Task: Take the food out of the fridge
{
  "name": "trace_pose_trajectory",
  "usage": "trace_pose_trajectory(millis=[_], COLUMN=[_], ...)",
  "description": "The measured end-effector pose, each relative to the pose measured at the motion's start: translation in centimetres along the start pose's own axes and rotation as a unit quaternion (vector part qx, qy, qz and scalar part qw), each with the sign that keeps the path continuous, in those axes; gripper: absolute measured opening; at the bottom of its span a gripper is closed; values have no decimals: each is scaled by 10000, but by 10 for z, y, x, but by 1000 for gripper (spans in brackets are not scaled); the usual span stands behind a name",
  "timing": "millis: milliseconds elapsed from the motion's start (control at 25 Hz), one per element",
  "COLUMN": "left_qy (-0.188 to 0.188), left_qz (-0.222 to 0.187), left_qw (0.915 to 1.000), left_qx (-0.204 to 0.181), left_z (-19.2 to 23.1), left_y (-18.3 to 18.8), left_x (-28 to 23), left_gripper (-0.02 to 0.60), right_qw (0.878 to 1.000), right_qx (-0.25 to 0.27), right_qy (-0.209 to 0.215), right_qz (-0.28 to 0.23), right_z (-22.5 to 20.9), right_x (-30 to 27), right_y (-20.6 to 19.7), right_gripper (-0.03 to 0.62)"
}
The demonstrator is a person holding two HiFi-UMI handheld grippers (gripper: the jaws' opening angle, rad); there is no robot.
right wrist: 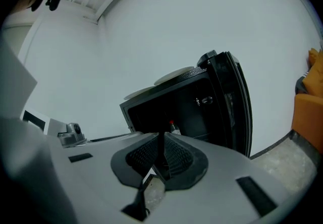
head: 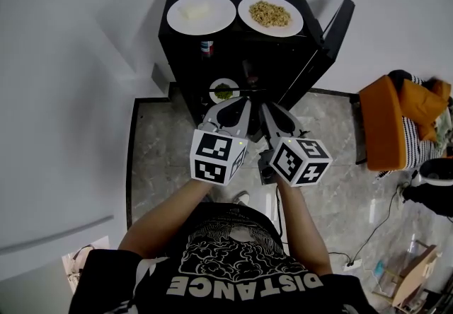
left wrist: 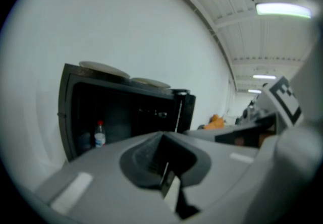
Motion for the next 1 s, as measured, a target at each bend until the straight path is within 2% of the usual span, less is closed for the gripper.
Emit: trace_pose_trajectory(millis=[280,480,760,1000], left_qy=[23,200,542,1017], left_qz=[-39,-157,-351,-389], left_qw=[10000,9994,9972,9924], left_qx=[88,236,389,578], left_z=[-3,-1,9,37], left_y=[0,-1,-13,-34], left_x=[-2,-1,8,25], left_gripper=[2,3,3,2], right_qw=[10000,9998,9972,9926], right_qx=[-32,-33,45,83], right_qy=[41,187,622,965], right_qz=[6,98,414,730], right_z=[-4,-7,-6,-4], right_x=[3,3,-3,-21], right_y=[1,-2,-16,-39], right_gripper=[29,29,29,29])
Point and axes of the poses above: the fingertips, and each gripper's own axes: x backward along the fingers, z to its left, y out of its top, the point moved 1 cm from there along x, backward along the fingers, and after that the axes turned 2 degrees about x, right-handed, at the moved point
